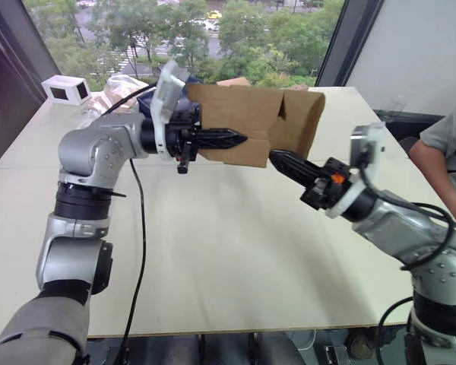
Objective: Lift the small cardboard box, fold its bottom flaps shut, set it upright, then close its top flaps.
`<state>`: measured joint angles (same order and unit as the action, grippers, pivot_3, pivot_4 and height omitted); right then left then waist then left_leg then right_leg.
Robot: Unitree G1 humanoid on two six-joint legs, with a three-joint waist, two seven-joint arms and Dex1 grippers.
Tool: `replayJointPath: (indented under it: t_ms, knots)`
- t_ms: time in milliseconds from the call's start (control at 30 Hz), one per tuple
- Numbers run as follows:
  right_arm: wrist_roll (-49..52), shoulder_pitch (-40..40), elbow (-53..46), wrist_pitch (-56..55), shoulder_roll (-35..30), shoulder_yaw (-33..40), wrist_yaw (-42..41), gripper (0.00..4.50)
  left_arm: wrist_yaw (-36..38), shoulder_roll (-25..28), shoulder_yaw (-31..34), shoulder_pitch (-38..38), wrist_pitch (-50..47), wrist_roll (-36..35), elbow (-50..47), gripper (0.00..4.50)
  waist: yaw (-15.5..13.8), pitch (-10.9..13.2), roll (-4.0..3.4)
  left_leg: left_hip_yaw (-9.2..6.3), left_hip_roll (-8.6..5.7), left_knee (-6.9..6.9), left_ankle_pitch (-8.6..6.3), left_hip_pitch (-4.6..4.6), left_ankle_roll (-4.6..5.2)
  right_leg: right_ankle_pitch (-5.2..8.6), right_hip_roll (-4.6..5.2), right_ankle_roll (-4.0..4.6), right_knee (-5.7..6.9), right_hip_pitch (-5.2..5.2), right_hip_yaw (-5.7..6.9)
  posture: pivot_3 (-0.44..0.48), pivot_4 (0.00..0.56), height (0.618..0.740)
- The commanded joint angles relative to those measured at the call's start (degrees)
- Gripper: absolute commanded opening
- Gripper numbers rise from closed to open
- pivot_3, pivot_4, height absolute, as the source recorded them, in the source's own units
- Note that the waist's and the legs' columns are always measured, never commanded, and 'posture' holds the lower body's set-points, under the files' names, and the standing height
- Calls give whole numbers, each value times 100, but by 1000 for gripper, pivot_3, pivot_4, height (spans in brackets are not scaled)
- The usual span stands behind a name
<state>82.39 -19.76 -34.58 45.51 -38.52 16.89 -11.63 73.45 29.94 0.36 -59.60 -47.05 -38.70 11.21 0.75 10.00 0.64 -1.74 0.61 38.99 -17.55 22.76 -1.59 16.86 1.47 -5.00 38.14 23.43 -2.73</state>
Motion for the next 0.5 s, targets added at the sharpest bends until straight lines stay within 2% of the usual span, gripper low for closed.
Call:
replayJointPath:
  t_ms: [33,167,300,500]
  knots:
    - [703,241,61,-30,-376,684,-208,56,3,105,292,-89,-156,-278,-111,0,1,0,0,0,0,0,0,0,0,0,0,0,1,0,0,0,150,740]
    - [895,584,663,-181,-514,1295,-438,56,20,166,274,-2,-240,-351,-274,0,-2,0,0,1,1,0,-1,-2,1,0,-2,0,0,-3,0,0,150,740]
    - [173,461,1245,-443,-498,1339,-488,56,-1,210,283,29,-328,-448,-395,0,0,0,0,3,0,2,0,-3,1,0,-2,0,1,-3,-1,0,150,740]
    - [-1650,-353,2180,-795,-444,264,-960,56,3,243,242,59,-458,-575,-557,0,36,1,-5,10,4,-1,-1,-12,1,0,-8,0,4,-2,-7,0,150,740]
